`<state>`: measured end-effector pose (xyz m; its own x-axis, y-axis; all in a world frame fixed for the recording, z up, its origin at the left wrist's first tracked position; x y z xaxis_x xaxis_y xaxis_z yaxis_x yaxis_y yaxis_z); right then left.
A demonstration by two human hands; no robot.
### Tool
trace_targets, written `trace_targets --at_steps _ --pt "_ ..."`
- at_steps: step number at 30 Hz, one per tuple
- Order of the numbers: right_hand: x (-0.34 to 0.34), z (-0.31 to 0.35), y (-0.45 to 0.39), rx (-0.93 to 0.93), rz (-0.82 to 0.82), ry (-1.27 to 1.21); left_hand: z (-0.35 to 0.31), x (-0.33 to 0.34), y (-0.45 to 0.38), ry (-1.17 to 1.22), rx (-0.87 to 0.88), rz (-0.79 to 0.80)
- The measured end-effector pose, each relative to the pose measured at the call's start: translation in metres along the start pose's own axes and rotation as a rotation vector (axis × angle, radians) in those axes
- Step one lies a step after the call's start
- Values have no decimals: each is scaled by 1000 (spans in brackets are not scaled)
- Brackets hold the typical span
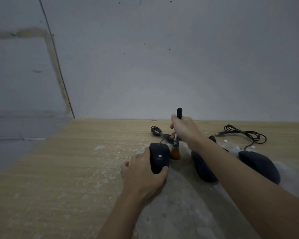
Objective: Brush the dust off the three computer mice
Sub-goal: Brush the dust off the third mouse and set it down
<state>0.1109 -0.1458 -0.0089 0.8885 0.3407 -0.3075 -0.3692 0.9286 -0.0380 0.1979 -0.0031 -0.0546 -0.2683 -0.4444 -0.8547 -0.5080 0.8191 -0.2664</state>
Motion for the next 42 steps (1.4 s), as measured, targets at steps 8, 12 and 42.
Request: trace_targets --at_steps 8,12,42 --pt "-48 3 32 -152 -107 -126 10 -2 -3 -51 -88 -27" --pt "-77 -16 57 -96 -129 -282 0 -8 -3 -17 -30 -34" --pt "-296 -146 51 200 -664 503 -246 80 22 171 499 196"
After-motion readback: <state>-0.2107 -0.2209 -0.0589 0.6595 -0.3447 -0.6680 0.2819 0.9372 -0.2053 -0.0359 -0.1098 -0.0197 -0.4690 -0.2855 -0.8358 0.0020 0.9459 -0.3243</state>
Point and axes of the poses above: each hand's wrist, its own y-axis away from the middle knuckle, its own x-axis out of the palm, z = x × y, the point moved 10 cm from there along -y, towards the middle knuckle, and after that the axes turned 3 degrees about -y, right-handed, at the moved point
